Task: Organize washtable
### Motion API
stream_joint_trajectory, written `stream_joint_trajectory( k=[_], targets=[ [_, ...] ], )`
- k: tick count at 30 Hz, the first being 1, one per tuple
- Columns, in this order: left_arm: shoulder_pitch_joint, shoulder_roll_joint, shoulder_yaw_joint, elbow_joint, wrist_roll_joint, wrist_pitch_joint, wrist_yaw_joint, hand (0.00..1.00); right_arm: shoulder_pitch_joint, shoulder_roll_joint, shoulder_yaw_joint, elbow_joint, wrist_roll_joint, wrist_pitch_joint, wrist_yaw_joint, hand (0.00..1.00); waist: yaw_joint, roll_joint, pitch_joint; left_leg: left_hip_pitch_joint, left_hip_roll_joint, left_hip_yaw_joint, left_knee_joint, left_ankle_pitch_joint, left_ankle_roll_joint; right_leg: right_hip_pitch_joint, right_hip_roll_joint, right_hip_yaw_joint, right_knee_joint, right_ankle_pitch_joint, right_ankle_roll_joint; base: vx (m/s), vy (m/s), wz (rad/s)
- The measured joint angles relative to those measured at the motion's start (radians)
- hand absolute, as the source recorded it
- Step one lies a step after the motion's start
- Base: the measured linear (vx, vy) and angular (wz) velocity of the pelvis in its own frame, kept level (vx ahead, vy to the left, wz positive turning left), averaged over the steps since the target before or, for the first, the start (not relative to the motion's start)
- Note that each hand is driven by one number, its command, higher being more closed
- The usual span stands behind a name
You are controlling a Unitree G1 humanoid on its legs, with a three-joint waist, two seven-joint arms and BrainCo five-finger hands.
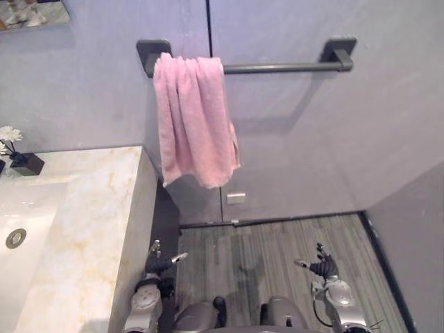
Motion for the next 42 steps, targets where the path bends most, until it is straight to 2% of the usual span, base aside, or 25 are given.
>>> stream_joint_trajectory(
  k=[1,2,3,5,6,7,8,9,11,12,13,14,15,18,20,23,26,29,32,37,39,42],
  targets=[
    [0.004,0.001,-0.001,0.002,0.001,0.000,0.000,0.00,0.001,0.001,0.000,0.000,0.000,0.000,0.000,0.00,0.000,-0.002,-0.001,0.013,0.002,-0.002,-0.005,-0.006,-0.011,0.001,0.006,0.001,-0.082,0.024,0.006,0.36,-0.082,0.44],
    [0.014,0.014,-0.001,0.010,0.007,0.000,0.000,0.00,0.018,0.012,-0.001,0.000,0.000,0.000,-0.001,0.00,0.008,-0.037,-0.017,0.031,-0.016,-0.006,-0.001,-0.027,-0.043,0.000,0.000,0.013,-0.233,0.195,-0.023,0.31,-0.104,0.55],
    [0.014,0.007,0.002,0.040,0.007,0.005,0.001,0.00,0.022,0.013,-0.006,0.012,0.000,0.001,-0.001,0.00,0.004,-0.028,-0.023,0.049,-0.008,-0.037,0.003,-0.042,-0.062,0.016,0.001,-0.002,-0.220,0.214,-0.025,0.38,-0.154,0.60],
    [0.028,-0.007,0.002,0.039,0.007,0.005,0.000,0.00,0.044,0.017,-0.007,0.009,0.000,-0.001,-0.001,0.00,0.005,-0.015,-0.045,0.044,0.018,-0.055,0.015,-0.050,-0.076,0.047,0.017,-0.027,-0.265,0.210,-0.032,0.30,-0.161,0.36],
    [0.035,-0.027,0.015,0.037,0.006,0.005,0.000,0.00,0.047,0.024,-0.008,0.006,0.000,-0.001,-0.001,0.00,0.009,-0.005,-0.046,0.019,0.041,-0.053,0.073,-0.071,-0.110,0.071,0.032,-0.046,-0.295,0.204,-0.042,0.26,-0.184,0.33],
    [0.036,-0.046,0.025,0.036,-0.003,0.006,-0.003,0.00,0.053,0.035,-0.008,0.000,0.005,-0.001,-0.001,0.00,0.010,-0.005,-0.046,-0.039,0.059,-0.047,0.205,-0.079,-0.123,0.096,0.039,-0.063,-0.316,0.196,-0.054,0.24,-0.178,0.32],
    [0.036,-0.048,0.026,0.035,-0.003,0.006,-0.003,0.00,0.054,0.036,-0.008,-0.001,0.005,-0.001,-0.001,0.00,0.011,-0.005,-0.045,-0.048,0.061,-0.046,0.224,-0.079,-0.123,0.101,0.040,-0.064,-0.319,0.196,-0.056,0.17,-0.101,0.26],
    [0.043,-0.062,0.025,0.030,-0.003,0.006,-0.004,0.00,0.056,0.039,-0.008,-0.001,0.009,-0.001,-0.002,0.00,0.013,-0.005,-0.043,-0.101,0.078,-0.023,0.355,-0.078,-0.146,0.143,0.040,-0.072,-0.338,0.193,-0.066,0.18,-0.057,0.03],
    [0.059,-0.072,0.025,0.031,-0.003,0.006,-0.005,0.00,0.058,0.038,-0.010,-0.001,0.011,-0.002,-0.004,0.00,0.013,-0.005,-0.043,-0.105,0.109,0.010,0.360,-0.101,-0.139,0.183,0.039,-0.071,-0.356,0.191,-0.070,0.14,-0.012,-0.07],
    [0.055,-0.077,0.024,0.031,-0.003,0.006,-0.005,0.00,0.055,0.038,-0.023,-0.002,0.012,-0.003,-0.004,0.00,0.013,0.004,-0.041,-0.107,0.126,0.006,0.283,-0.100,-0.147,0.196,0.037,-0.063,-0.363,0.191,-0.069,0.10,0.073,-0.15],
    [0.048,-0.078,0.023,0.030,-0.003,0.005,-0.004,0.00,0.053,0.031,-0.034,-0.002,0.012,-0.003,-0.004,0.00,0.011,0.021,-0.043,-0.103,0.139,-0.004,0.175,-0.061,-0.163,0.194,0.040,-0.059,-0.363,0.187,-0.060,0.12,0.106,-0.14],
    [0.046,-0.076,0.023,0.032,-0.003,0.005,-0.004,0.00,0.054,0.022,-0.039,0.000,0.012,-0.002,-0.005,0.00,0.007,0.046,-0.046,-0.100,0.150,-0.019,0.103,-0.017,-0.161,0.193,0.049,-0.055,-0.364,0.182,-0.050,0.07,0.121,-0.07],
    [0.042,-0.073,0.023,0.032,-0.004,0.006,-0.002,0.00,0.054,0.023,-0.042,0.004,0.012,0.000,-0.006,0.00,0.009,0.050,-0.049,-0.083,0.142,-0.024,0.086,-0.016,-0.158,0.193,0.047,-0.049,-0.366,0.184,-0.042,0.07,0.112,-0.04],
    [0.035,-0.042,0.022,0.028,-0.004,-0.001,-0.001,0.00,0.078,0.036,-0.041,0.005,0.012,0.000,-0.004,0.00,0.009,0.021,-0.057,-0.046,0.101,-0.015,-0.009,0.019,-0.139,0.195,0.011,-0.048,-0.390,0.189,-0.022,0.05,0.121,0.02],
    [0.036,-0.038,0.020,0.027,-0.004,0.000,-0.002,0.00,0.084,0.035,-0.044,0.005,0.011,0.000,-0.004,0.00,0.007,0.017,-0.060,-0.019,0.084,-0.012,-0.057,0.042,-0.133,0.203,-0.001,-0.048,-0.401,0.191,-0.014,0.05,0.051,0.03],
    [0.039,-0.035,0.003,-0.023,-0.004,0.000,-0.001,0.00,0.083,0.036,-0.042,0.006,0.010,-0.001,-0.004,0.00,0.006,0.017,-0.061,0.018,0.071,-0.018,-0.118,0.069,-0.128,0.220,-0.009,-0.055,-0.425,0.196,-0.007,0.02,0.016,0.07],
    [0.060,-0.035,-0.001,-0.181,-0.005,-0.003,0.001,0.00,0.082,0.036,-0.040,0.005,0.010,-0.002,-0.004,0.00,0.006,0.015,-0.064,0.022,0.070,-0.026,-0.146,0.084,-0.129,0.230,-0.007,-0.061,-0.450,0.206,-0.006,0.02,-0.010,0.06],
    [0.075,-0.034,-0.002,-0.336,-0.005,-0.026,0.004,0.00,0.082,0.035,-0.031,0.005,0.010,-0.005,-0.004,0.00,0.005,0.015,-0.064,0.022,0.070,-0.028,-0.159,0.091,-0.128,0.238,0.000,-0.064,-0.478,0.222,-0.009,0.00,0.000,0.00],
    [0.070,-0.034,-0.005,-0.414,-0.003,-0.047,0.025,0.00,0.083,0.035,-0.027,0.005,0.008,-0.005,-0.004,0.00,0.002,0.016,-0.069,0.031,0.068,-0.029,-0.163,0.092,-0.128,0.255,0.003,-0.065,-0.502,0.235,-0.010,0.00,0.000,0.00],
    [0.047,-0.033,-0.008,-0.455,-0.002,-0.054,0.062,0.00,0.080,0.035,-0.019,0.003,0.000,-0.005,-0.003,0.00,-0.006,0.014,-0.072,0.043,0.065,-0.029,-0.206,0.122,-0.124,0.266,0.006,-0.064,-0.545,0.266,-0.011,-0.04,0.002,-0.01],
    [0.046,-0.021,-0.021,-0.464,0.000,-0.055,0.065,0.00,0.079,0.034,-0.010,-0.003,0.000,-0.005,-0.003,0.00,-0.019,0.013,-0.072,0.052,0.064,-0.028,-0.227,0.137,-0.123,0.266,0.007,-0.062,-0.549,0.273,-0.012,-0.06,-0.004,-0.03],
    [0.040,-0.001,-0.051,-0.483,0.021,-0.056,0.064,0.00,0.083,0.030,0.014,-0.004,-0.001,-0.005,-0.001,0.00,-0.023,0.012,-0.073,0.058,0.065,-0.025,-0.230,0.140,-0.123,0.268,0.009,-0.056,-0.562,0.287,-0.011,-0.09,-0.005,-0.06]
  ],
)
